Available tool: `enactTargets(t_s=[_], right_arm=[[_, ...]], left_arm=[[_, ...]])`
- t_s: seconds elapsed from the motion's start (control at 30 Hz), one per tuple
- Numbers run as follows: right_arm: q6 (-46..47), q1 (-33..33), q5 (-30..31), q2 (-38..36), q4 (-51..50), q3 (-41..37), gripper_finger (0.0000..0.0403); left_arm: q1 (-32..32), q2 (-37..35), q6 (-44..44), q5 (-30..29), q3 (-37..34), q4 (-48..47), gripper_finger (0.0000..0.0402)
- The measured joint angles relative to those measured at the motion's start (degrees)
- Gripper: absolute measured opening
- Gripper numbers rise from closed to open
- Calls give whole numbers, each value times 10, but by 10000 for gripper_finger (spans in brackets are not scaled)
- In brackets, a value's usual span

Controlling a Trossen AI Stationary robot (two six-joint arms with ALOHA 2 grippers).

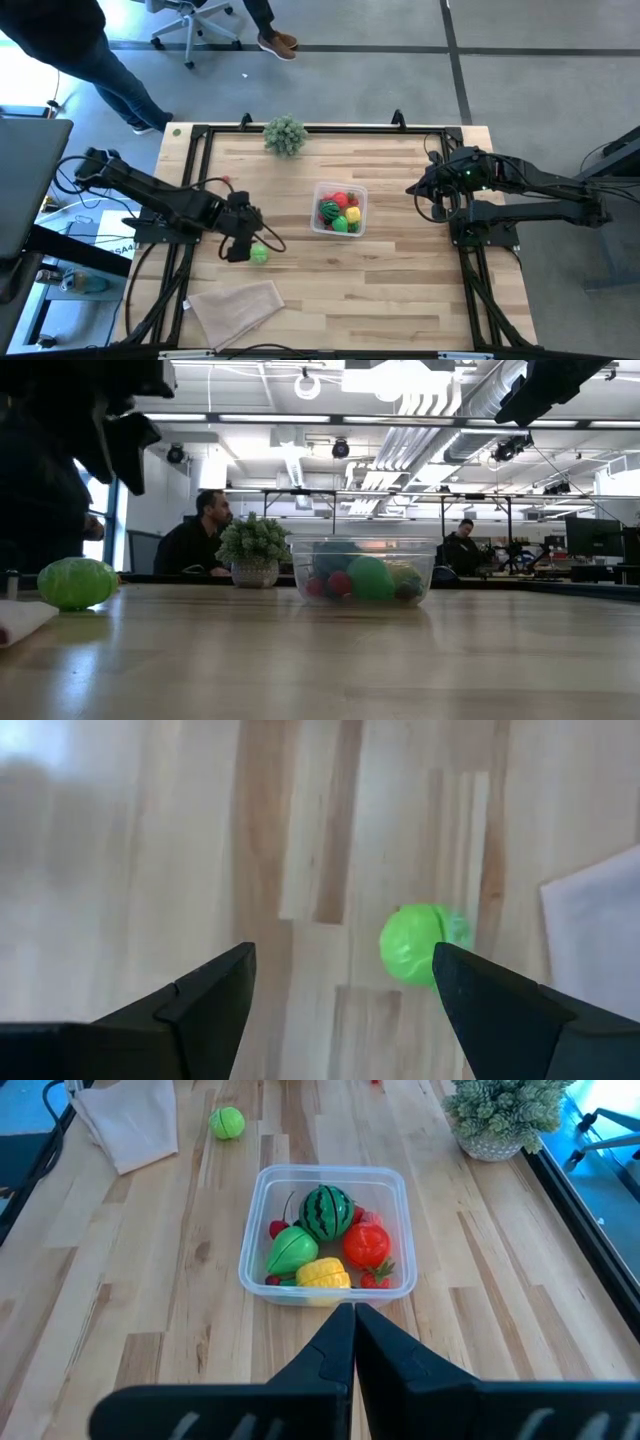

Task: Pick and placing Produce into tupperware
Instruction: Put the green cabbage into the transparent bin

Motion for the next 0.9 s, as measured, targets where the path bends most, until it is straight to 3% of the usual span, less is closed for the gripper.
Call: enactTargets(t_s=[0.37, 0.63, 0.9], right_arm=[[0, 0, 0, 0, 1, 0, 2], [0, 0, 0, 0, 1, 0, 2], [0, 0, 0, 0, 1, 0, 2]], left_arm=[[0, 0, -1, 66, -63, 125, 294], [0, 14, -49, 71, -63, 123, 294], [0, 60, -41, 83, -63, 120, 294]])
